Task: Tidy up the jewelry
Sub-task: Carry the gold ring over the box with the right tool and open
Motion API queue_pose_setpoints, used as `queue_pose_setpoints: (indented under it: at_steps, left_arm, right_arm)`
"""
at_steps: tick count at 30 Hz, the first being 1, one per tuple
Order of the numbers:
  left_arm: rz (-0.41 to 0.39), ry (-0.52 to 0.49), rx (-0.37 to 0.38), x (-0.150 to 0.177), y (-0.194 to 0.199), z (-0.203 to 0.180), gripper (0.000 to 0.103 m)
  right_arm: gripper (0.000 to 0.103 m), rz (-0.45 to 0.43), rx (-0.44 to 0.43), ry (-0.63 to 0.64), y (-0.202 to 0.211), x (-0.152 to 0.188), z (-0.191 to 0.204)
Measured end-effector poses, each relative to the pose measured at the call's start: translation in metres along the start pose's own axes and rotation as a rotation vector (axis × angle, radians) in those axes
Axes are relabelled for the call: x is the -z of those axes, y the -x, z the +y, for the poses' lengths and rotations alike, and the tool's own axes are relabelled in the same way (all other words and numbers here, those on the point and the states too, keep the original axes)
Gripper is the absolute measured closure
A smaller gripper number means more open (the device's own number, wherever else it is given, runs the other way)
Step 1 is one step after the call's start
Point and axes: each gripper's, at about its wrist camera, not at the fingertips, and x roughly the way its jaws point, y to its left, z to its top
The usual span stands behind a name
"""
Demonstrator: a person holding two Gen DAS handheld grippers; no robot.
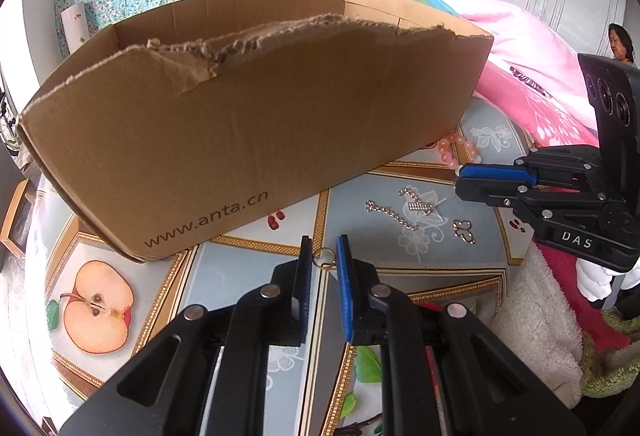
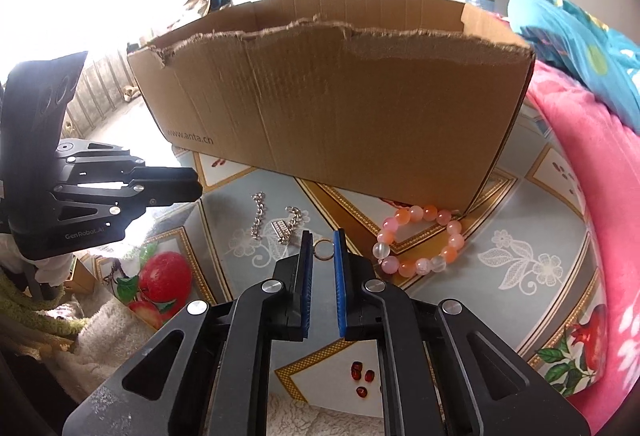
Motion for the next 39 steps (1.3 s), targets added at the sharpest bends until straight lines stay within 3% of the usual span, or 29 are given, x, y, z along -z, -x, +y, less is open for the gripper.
queue_pose_setpoints:
  at_steps: [6,12,15,19,21,25,34,39]
  left_arm:
    - [-0.118,-0.002,0.044,-0.015,0.048,-0.007,0.091]
    - [-0.249,-0.026,0.061,-0.066,0.089,-0.012,0.091]
    - [-0.263,-0.057,0.029,-0.096,0.083,-0.013,0.091]
    - [-0.203,-0.034,-0.014,-0.124,0.047,-0.006,0.091]
    - [-0.179,-0.017,-0.033,-0.127,0.036,-0.002,0.089]
    - [-0.214,0.019,-0.018,-0.117,0.04,0.002,0.072]
    - [-0.271,-0.026,-0.01,-0.072,0.074,-0.014,0.064]
    - [-0.181,-0.057,0.065,-0.032,0.066,-0.034,0.061]
  right_arm:
    - [0.095,-0.167,-0.037,0.014,0.056,-0.027,0.014]
    - [0.095,-0.318,-0.056,0.04,0.071,-0.079,0.023]
    - [0.095,-0.294,-0.073,-0.017,0.052,-0.1,0.008]
    - [0.09,-0.177,-0.055,-0.118,0.014,-0.115,-0.017]
    - [0.089,-0.18,-0.091,-0.165,0.015,-0.11,-0.022]
    - [0.081,-0.251,-0.118,-0.192,0.041,-0.096,-0.025]
    - [0.074,-0.334,-0.133,-0.176,0.085,-0.047,-0.015]
    - [0.074,-0.235,-0.123,-0.215,0.079,-0.001,-0.012]
